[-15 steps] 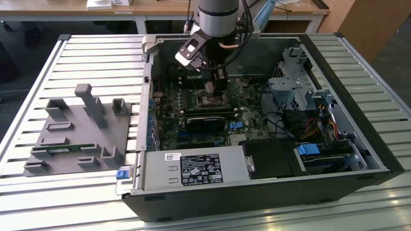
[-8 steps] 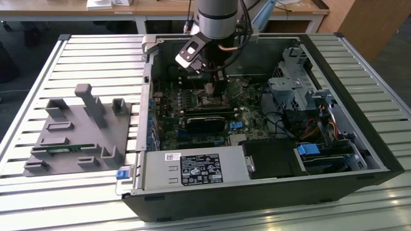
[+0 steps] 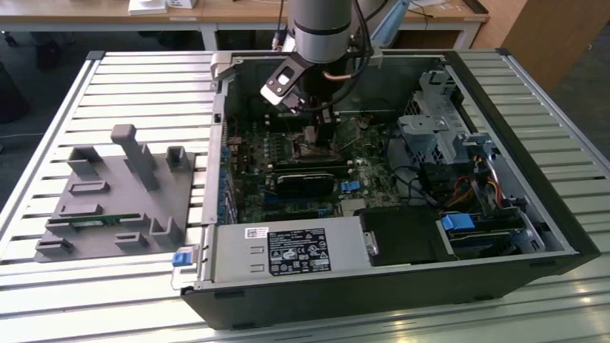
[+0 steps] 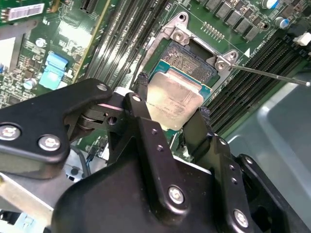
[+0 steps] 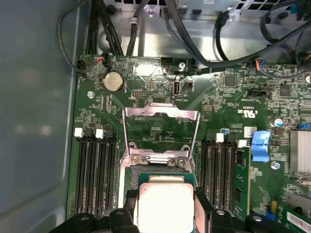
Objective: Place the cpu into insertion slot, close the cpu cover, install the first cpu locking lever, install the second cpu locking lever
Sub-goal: 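Place the cpu into insertion slot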
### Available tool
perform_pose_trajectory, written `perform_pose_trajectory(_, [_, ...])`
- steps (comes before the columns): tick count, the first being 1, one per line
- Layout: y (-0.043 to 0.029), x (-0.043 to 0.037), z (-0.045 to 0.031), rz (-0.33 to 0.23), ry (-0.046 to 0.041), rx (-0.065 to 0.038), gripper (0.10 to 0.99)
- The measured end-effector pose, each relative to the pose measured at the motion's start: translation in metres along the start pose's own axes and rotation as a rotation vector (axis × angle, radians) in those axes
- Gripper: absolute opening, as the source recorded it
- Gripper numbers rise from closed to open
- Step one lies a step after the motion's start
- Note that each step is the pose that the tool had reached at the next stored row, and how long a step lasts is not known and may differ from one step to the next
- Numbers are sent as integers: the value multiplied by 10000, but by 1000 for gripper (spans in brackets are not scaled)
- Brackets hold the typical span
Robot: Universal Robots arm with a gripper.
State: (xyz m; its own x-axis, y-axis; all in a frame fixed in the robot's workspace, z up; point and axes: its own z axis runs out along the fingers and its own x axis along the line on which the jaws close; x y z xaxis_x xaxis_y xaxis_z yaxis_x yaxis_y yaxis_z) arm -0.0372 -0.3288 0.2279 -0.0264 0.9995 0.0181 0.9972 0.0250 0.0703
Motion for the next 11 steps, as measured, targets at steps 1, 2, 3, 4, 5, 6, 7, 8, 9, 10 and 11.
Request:
perform_pose_trajectory(1, [-8, 14, 27, 1, -2, 1, 541])
perform_pose_trajectory(2, [-23, 18, 33, 3, -1, 0, 541])
perform_pose_trajectory(3, [-35, 19, 36, 10, 0, -1, 541])
perform_pose_trajectory(4, [-49, 20, 40, 20, -2, 0, 541])
perform_pose_trajectory(5, [-57, 21, 47, 31, -2, 0, 541])
perform_pose_trajectory(6, [-59, 21, 57, 43, -3, 0, 541])
perform_pose_trajectory(7, [-60, 22, 69, 59, -5, 0, 541])
perform_pose_trajectory(8, [-61, 23, 82, 83, -6, -1, 541])
perform_pose_trajectory(9, [-62, 23, 95, 104, -7, -2, 541])
perform_pose_trajectory(10, [-63, 24, 108, 120, -8, -3, 541])
perform_pose_trajectory(11, [-63, 24, 121, 131, -8, -3, 541])
